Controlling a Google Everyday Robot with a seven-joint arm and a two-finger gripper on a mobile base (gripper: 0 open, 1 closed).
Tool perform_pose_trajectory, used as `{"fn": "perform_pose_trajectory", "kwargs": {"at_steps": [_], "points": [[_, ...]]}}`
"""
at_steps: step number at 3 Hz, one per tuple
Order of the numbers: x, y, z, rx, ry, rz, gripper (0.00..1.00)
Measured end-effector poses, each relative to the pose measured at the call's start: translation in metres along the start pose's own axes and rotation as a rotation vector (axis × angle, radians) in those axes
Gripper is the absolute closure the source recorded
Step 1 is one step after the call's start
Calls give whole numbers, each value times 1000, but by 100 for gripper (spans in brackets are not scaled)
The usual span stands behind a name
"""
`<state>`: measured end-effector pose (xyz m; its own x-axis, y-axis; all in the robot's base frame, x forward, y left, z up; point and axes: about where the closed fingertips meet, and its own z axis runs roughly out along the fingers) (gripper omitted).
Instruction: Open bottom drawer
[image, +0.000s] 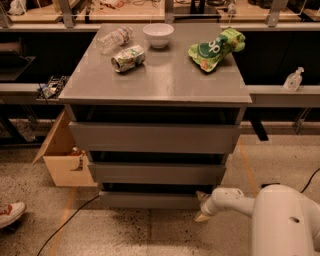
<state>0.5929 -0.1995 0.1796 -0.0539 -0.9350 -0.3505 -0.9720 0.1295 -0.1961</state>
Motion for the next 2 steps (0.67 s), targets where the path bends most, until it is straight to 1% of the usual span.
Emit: {"fn": "perform_pose_trajectory", "kwargs": {"at_steps": [2], "points": [[-11, 50, -31, -75, -14, 13, 88]]}}
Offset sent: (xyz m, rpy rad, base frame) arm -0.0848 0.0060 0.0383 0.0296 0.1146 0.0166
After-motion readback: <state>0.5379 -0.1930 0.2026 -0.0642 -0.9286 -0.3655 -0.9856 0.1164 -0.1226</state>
